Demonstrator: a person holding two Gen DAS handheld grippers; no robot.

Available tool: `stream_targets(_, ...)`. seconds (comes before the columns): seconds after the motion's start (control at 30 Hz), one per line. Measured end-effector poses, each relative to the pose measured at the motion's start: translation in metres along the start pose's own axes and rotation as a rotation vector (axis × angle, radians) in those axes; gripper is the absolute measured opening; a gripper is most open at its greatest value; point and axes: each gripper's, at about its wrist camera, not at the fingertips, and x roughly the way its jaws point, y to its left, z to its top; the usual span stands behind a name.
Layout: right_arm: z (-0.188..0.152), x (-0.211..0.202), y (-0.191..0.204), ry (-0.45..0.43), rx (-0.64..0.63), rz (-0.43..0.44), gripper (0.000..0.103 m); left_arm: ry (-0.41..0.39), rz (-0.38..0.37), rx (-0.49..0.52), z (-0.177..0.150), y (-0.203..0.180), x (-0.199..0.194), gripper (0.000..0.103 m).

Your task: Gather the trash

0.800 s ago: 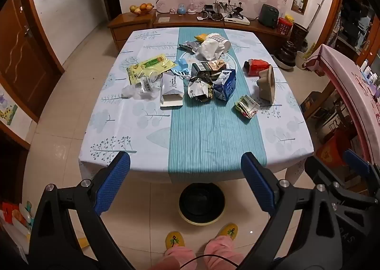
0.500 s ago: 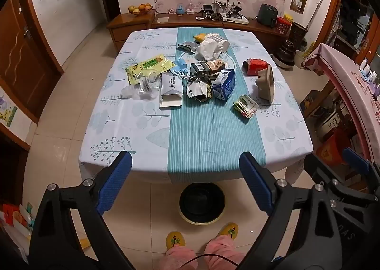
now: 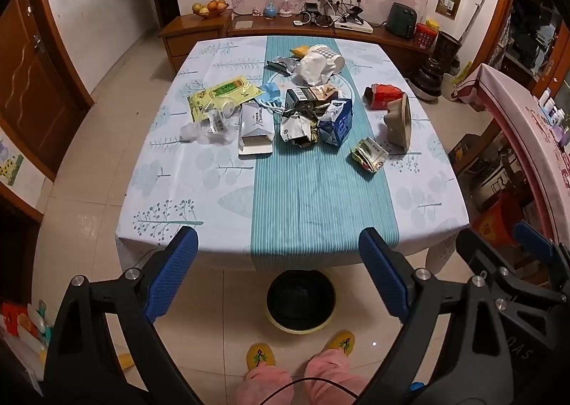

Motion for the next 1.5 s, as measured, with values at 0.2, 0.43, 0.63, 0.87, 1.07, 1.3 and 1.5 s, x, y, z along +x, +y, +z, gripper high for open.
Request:
stream_targets(0.2,-0.002,-0.001,0.001,0.001,-0.001,0.000,0.099,0.005,-0.006,-0.002,0.000,0.003,-0.001,0.090)
stream_targets(0.43,-0.005,-0.004,0.003,0.002,-0.001,-0.002,0.099,0.000,-0.004,0.002,-0.003,0.007,-0.006,0.090)
stream_targets(0.63,-0.007,-0.005,0.005,0.002,-0.002,-0.004,0.099,0.008,-0.008,0.000,-0.004,0.009,-0.010,0.090)
stream_targets(0.87,-0.009,-0.006,0.009,0.002,0.000,-0.007,0.099,0.019,-0.002,0.013,-0.004,0.014,-0.011,0.090)
stream_targets(1.07,-0.008,-0.009,0.014,-0.002,0.007,-0.011,0.099,0.021,0.007,0.037,-0.004,0.017,-0.013,0.090)
stream_targets(1.3,-0.020,-0.020,0.022,-0.017,0.040,-0.022,0.099,0.010,-0.028,0.045,-0.004,0.029,-0.016,0.090)
stream_targets(1.5,-0.022,-0.027,0.036,-0.032,0.075,-0.040,0.099,-0.008,-0.035,0.079,-0.001,0.036,-0.020,0.090)
